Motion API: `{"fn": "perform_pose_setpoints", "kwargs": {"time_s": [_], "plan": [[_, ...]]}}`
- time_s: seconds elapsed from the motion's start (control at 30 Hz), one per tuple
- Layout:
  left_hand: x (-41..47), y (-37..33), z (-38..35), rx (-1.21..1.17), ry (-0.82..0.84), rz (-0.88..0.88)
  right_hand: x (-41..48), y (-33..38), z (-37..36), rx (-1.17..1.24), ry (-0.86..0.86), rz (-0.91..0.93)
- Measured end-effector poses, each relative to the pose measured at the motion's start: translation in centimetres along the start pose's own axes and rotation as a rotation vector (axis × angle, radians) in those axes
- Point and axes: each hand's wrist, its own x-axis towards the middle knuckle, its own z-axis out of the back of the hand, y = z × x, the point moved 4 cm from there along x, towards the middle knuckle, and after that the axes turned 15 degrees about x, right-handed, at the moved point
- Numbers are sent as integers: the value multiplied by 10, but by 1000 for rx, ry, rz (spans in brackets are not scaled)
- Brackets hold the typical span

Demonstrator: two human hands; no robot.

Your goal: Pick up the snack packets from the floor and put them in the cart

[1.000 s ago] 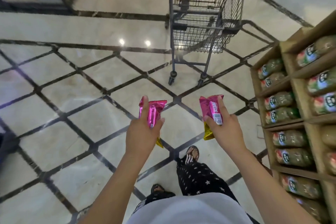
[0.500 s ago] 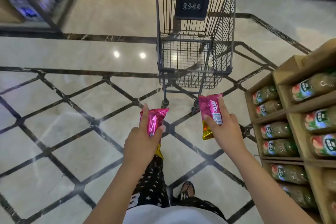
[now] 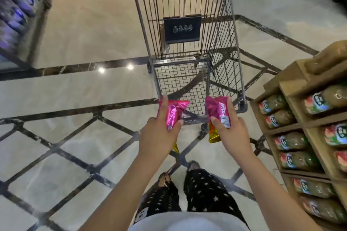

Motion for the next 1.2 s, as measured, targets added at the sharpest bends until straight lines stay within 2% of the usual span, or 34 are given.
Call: {"fn": "perform_pose_setpoints", "kwargs": {"time_s": [0.13, 0.27, 0.37, 0.63, 0.83, 0.97, 1.2], "plan": [[61, -22, -9, 47, 65, -3, 62, -3, -1, -47, -10, -16], [126, -39, -26, 85, 77, 15, 133, 3, -6, -123, 52, -25], [171, -48, -39, 119, 148, 56, 175, 3, -8, -164, 96, -91], [242, -66, -65, 185, 249, 152, 251, -19, -20, -295, 311, -216], [264, -65, -71, 275, 368, 226, 271, -22, -21, -304, 355, -226], [264, -65, -61, 367, 363, 148, 266, -23, -15, -407, 312, -172], [237, -63, -59, 493, 346, -38, 229, -33, -16, -497, 244, -243]]}}
